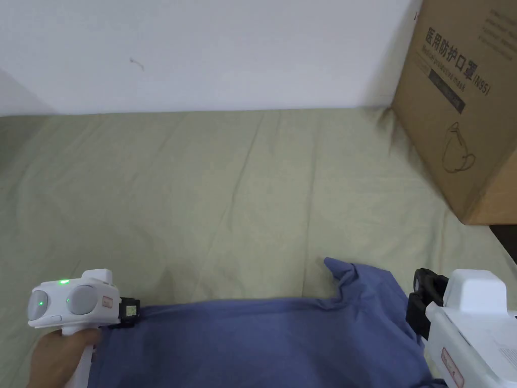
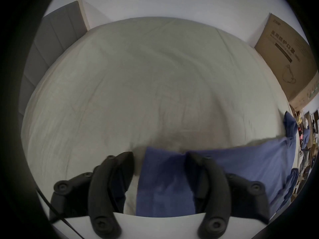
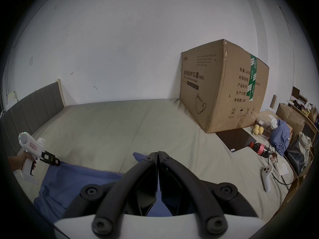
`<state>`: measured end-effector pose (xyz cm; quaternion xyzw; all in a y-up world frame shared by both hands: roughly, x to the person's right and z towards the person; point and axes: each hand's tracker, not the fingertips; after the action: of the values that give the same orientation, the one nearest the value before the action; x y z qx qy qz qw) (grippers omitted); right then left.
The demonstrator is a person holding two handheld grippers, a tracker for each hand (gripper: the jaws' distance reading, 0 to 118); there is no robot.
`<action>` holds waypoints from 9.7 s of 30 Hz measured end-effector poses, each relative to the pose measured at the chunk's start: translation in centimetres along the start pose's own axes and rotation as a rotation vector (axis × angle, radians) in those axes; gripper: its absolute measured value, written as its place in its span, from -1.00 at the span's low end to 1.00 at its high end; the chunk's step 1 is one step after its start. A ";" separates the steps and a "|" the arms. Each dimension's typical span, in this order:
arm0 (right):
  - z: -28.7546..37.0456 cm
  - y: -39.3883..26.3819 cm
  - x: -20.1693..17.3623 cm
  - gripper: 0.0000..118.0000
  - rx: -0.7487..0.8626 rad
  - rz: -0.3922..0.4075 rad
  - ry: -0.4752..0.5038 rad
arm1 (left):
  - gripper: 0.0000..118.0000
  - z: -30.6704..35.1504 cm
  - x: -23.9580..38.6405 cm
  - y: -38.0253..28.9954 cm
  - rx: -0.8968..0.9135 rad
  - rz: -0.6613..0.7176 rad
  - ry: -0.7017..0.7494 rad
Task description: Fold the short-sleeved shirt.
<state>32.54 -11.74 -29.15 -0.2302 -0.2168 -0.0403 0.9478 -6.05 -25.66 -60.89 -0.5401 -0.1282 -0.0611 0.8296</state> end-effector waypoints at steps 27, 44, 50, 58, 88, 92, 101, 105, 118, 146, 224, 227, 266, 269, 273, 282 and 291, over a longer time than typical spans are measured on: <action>-21.0 -6.4 4.7 -0.42 -0.589 -0.006 0.014 | -0.99 7.7 1.3 -2.4 0.222 -0.084 -0.053; 0.8 0.1 7.4 -0.99 -0.209 -0.037 0.155 | -0.99 15.4 -0.9 -8.7 0.281 0.024 -0.051; 7.2 -3.1 9.1 -0.99 -0.202 -0.071 0.181 | -0.99 17.5 -2.0 -13.8 0.259 0.040 -0.070; 10.7 -11.2 10.6 -0.99 -0.311 -0.125 0.137 | -0.99 16.5 -2.0 -21.4 0.176 0.027 -0.054; 18.6 -0.3 2.9 0.60 0.194 0.033 0.003 | 0.78 31.3 4.2 -21.4 0.783 0.119 -0.078; 19.7 1.2 0.9 0.59 0.298 0.084 -0.037 | 0.76 33.6 6.2 -21.0 0.965 0.074 -0.023; 19.8 1.3 -0.4 -0.99 0.335 0.090 -0.022 | -0.98 33.7 8.8 -22.2 1.083 -0.052 0.046; 19.8 1.2 -0.5 -1.00 0.344 0.088 0.006 | -1.00 33.2 8.9 -22.0 1.049 -0.091 0.042; 18.6 1.0 -1.0 -1.00 0.309 0.109 0.023 | -1.00 28.8 1.1 -19.7 0.583 0.119 -0.332; 12.8 -1.5 -3.7 -1.00 0.142 0.148 0.023 | -0.59 10.8 -10.2 -22.7 -0.004 0.289 -0.488; 17.9 -0.4 4.5 -1.00 0.213 0.092 -0.006 | 0.18 21.8 10.6 -20.7 0.353 -0.065 -0.170; 18.0 -0.5 4.5 -1.00 0.209 0.097 -0.006 | -0.62 20.7 9.5 -22.0 0.372 -0.021 -0.191; 18.1 -0.3 5.7 -1.00 0.189 0.097 -0.034 | -1.00 17.7 16.4 -25.8 0.215 -0.180 -0.463; 18.0 0.0 5.4 -1.00 0.195 0.100 -0.030 | -1.00 20.1 12.9 -24.3 0.240 -0.126 -0.506; 17.7 0.2 4.7 -1.00 0.199 0.100 -0.021 | -1.00 20.9 7.1 -22.5 0.226 0.011 -0.552; 17.0 0.0 2.7 -1.00 0.183 0.115 0.016 | 0.55 17.0 -1.9 -21.5 0.079 0.268 -0.588; 16.5 -0.2 2.4 -1.00 0.158 0.135 0.011 | 0.32 12.1 -2.5 -22.7 -0.016 0.242 -0.650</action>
<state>28.19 -4.37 -14.88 -0.1685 -0.1979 0.0397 0.9648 -15.65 -23.98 -36.95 -0.5489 -0.3203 0.2120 0.7424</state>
